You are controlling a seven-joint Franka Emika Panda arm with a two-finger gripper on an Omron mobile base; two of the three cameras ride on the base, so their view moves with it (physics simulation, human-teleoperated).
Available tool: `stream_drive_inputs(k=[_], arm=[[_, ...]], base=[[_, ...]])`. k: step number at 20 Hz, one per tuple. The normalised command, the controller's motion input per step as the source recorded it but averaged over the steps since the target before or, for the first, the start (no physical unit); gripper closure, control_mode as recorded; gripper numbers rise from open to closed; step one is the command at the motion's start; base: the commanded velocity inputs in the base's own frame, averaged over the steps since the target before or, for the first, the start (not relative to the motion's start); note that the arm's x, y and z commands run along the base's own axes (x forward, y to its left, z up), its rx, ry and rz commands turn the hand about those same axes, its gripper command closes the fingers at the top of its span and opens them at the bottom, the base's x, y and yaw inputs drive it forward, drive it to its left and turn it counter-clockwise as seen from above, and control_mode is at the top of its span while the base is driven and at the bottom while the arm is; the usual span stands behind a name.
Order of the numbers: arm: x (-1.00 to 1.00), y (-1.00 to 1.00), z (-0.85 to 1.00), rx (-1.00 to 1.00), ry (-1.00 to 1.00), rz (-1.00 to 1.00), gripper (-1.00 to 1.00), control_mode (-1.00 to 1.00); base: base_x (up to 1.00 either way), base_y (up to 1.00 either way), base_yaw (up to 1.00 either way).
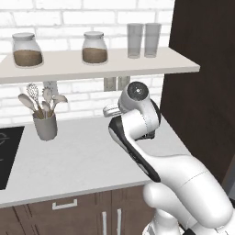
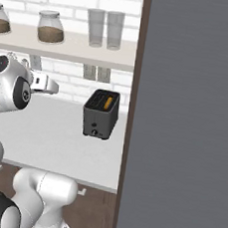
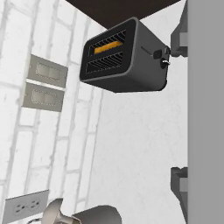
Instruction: Start the toaster. Once the lever pops up, take the bread to the plate on the dining counter.
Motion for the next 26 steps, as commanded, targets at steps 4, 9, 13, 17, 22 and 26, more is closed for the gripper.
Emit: stream_drive_inputs(k=[4, 9, 13, 17, 22, 26], arm=[[0.00, 0.00, 0.00, 0.00, 0.00, 0.00, -1.00, -1.00], [0.00, 0.00, 0.00, 0.00, 0.00, 0.00, -1.00, -1.00], [0.00, 0.00, 0.00, 0.00, 0.00, 0.00, -1.00, -1.00], [0.00, 0.00, 0.00, 0.00, 0.00, 0.00, -1.00, -1.00], [0.00, 0.00, 0.00, 0.00, 0.00, 0.00, -1.00, -1.00], [0.00, 0.00, 0.00, 0.00, 0.00, 0.00, -1.00, -1.00]], base=[[0.00, 0.00, 0.00], [0.00, 0.00, 0.00], [0.00, 0.00, 0.00], [0.00, 0.00, 0.00], [0.00, 0.00, 0.00], [0.00, 0.00, 0.00]])
